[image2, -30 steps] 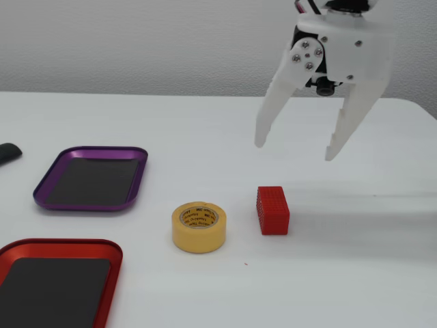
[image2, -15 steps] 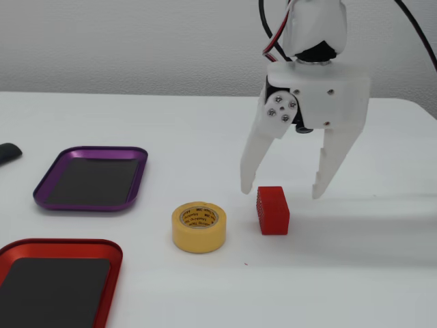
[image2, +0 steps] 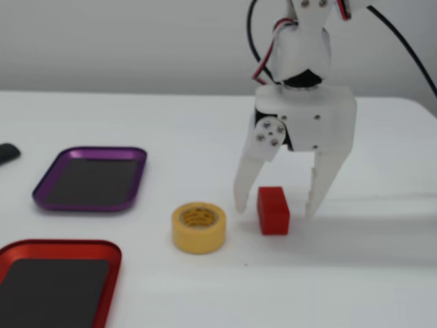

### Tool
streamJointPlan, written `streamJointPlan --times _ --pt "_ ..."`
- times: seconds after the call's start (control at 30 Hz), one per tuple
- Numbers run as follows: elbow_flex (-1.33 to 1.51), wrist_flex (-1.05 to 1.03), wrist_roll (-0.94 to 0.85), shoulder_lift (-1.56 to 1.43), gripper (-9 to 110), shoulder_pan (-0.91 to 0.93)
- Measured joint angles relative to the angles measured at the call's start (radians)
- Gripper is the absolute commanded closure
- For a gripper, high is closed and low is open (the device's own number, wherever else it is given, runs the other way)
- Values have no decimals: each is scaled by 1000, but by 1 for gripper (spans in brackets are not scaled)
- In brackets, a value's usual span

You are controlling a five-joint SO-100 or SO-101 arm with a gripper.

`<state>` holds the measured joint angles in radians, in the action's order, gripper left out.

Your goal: Grasp a red block and put it in the left red dish.

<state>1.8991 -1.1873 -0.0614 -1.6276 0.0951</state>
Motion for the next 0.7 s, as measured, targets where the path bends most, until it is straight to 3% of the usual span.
streamJointPlan --times 0.4,0.7 --pt "-3 21 -57 86 77 6" --pt "-11 26 -150 98 102 5"
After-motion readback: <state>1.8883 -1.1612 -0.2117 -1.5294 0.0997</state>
